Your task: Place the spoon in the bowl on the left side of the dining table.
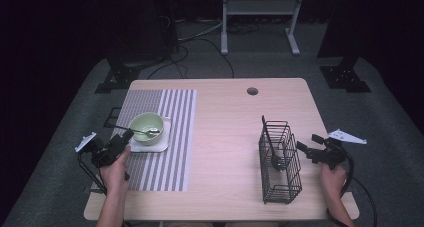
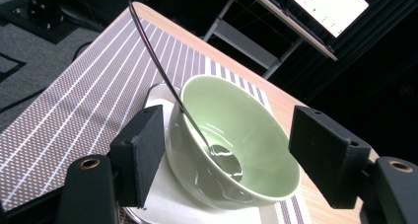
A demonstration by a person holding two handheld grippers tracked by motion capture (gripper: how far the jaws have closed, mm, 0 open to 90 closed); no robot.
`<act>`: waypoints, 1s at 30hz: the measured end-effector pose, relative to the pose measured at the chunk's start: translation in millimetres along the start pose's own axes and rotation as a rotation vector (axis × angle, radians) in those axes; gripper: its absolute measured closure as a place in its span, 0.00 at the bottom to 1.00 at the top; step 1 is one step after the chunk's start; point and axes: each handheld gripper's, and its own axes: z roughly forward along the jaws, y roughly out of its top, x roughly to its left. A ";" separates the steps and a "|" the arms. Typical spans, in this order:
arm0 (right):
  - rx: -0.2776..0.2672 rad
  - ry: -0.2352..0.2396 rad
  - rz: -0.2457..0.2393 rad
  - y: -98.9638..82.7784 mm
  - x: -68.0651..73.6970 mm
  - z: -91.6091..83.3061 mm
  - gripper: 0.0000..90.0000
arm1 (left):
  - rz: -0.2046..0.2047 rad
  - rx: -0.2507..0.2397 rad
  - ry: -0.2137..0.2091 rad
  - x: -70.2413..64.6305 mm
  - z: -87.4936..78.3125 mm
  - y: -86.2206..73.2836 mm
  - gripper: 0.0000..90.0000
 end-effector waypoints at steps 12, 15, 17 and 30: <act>0.000 0.000 -0.001 0.0 0.1 0.1 0.15 | 0.034 0.015 -0.021 -9.2 0.0 -7.9 0.28; 0.000 -0.001 -0.001 0.0 0.0 0.1 0.15 | 0.046 0.019 -0.030 -13.3 0.3 -9.3 0.27; 0.000 0.000 -0.002 0.0 0.1 0.1 0.15 | 0.046 0.022 -0.032 -16.1 1.1 -10.6 0.25; 0.000 0.000 0.000 0.0 0.0 0.0 0.15 | 0.076 0.046 -0.042 -29.8 5.2 -20.9 0.21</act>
